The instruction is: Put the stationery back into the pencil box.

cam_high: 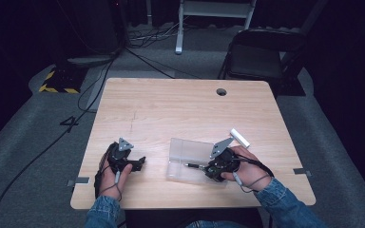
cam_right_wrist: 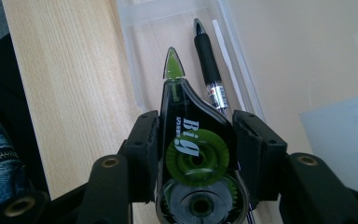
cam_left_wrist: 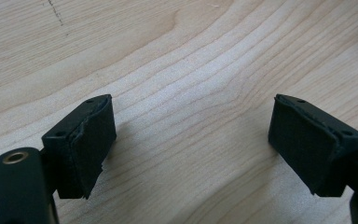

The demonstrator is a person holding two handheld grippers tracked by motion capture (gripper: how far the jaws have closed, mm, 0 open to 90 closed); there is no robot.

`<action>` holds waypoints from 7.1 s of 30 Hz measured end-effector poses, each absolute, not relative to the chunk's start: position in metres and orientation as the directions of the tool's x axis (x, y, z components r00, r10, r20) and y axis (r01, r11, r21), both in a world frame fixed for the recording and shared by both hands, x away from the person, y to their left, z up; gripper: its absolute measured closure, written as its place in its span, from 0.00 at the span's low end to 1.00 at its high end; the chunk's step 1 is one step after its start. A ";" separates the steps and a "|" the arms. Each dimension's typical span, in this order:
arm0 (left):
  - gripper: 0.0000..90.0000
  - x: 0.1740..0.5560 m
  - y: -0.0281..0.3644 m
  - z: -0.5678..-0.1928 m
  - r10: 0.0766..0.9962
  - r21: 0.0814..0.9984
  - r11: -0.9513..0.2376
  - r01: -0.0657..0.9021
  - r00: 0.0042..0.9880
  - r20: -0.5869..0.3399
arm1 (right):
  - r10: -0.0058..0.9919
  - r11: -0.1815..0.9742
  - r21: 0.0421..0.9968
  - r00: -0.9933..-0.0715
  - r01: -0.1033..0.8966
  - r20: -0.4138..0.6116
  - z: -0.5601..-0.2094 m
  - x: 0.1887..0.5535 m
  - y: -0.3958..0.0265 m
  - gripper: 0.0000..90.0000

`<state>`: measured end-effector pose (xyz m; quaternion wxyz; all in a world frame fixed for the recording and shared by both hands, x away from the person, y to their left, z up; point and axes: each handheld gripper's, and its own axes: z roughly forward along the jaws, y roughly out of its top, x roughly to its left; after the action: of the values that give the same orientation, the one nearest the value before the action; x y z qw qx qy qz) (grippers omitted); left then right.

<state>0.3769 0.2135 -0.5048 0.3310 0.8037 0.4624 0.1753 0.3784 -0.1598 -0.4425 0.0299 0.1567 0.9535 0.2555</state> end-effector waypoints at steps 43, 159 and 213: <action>0.17 0.377 0.213 -0.505 0.859 0.694 -0.353 0.627 0.511 -0.025 | 0.305 0.840 0.440 -0.947 0.317 0.099 -0.457 0.381 -0.158 0.58; 0.11 0.380 0.213 -0.505 0.877 0.685 -0.335 0.647 0.480 -0.025 | 0.793 0.513 0.605 -0.606 0.609 -0.063 -0.479 0.458 -0.286 0.63; 0.11 0.380 0.213 -0.505 0.877 0.685 -0.335 0.647 0.480 -0.025 | 0.788 0.436 0.723 -0.615 0.535 -0.020 -0.430 0.440 -0.292 0.80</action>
<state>0.3797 0.2131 -0.5051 0.3228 0.7974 0.4778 0.1781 0.4399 -0.2924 -0.4299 0.1810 0.3997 0.8279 0.3494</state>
